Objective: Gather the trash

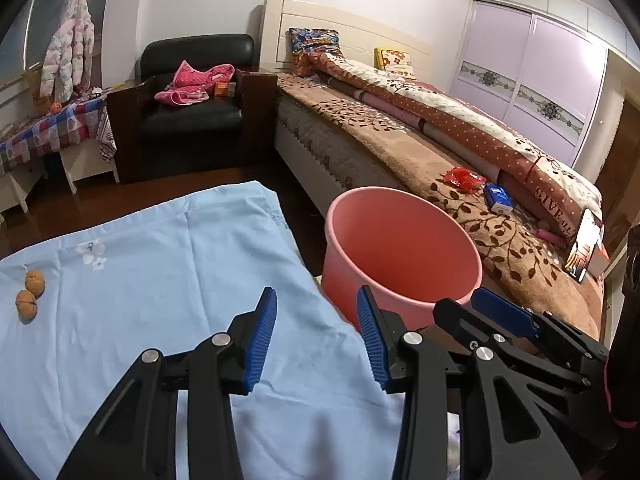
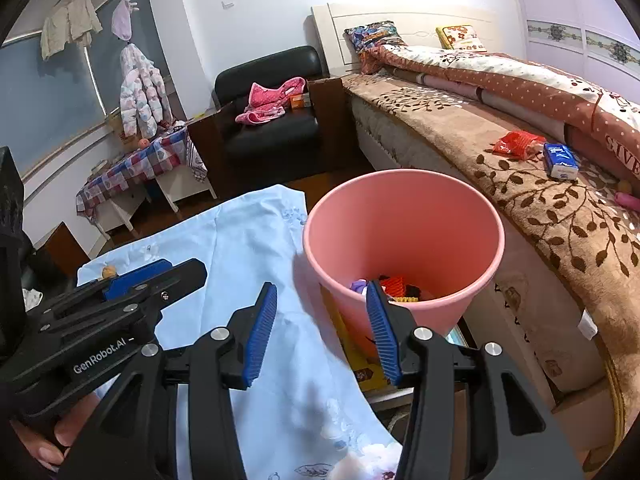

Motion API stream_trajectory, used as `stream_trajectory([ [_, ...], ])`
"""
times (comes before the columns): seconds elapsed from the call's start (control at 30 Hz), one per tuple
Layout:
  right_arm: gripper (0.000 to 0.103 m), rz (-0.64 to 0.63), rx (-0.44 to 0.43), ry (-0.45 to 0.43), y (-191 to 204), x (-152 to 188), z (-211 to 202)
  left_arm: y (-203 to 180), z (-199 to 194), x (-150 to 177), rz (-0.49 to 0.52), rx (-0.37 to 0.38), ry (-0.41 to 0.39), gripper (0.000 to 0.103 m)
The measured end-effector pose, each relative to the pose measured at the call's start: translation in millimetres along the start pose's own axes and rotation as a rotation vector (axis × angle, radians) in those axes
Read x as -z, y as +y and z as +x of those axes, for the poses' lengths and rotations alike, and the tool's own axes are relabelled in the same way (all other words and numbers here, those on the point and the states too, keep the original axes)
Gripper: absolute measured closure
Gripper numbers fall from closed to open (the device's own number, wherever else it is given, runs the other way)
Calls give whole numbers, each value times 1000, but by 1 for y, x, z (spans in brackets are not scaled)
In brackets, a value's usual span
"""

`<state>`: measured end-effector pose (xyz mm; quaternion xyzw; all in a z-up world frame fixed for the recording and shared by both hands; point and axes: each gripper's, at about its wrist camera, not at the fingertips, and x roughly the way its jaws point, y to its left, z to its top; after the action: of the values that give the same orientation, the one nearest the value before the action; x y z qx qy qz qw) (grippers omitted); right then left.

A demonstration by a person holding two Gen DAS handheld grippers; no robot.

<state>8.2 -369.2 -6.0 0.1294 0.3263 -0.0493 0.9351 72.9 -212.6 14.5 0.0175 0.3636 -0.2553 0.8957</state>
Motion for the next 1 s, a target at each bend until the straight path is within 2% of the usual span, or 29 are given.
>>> stream_trajectory([
  [1.0, 55, -17, 22, 2, 9, -7, 0, 12, 3, 8, -15, -25, 15, 63],
])
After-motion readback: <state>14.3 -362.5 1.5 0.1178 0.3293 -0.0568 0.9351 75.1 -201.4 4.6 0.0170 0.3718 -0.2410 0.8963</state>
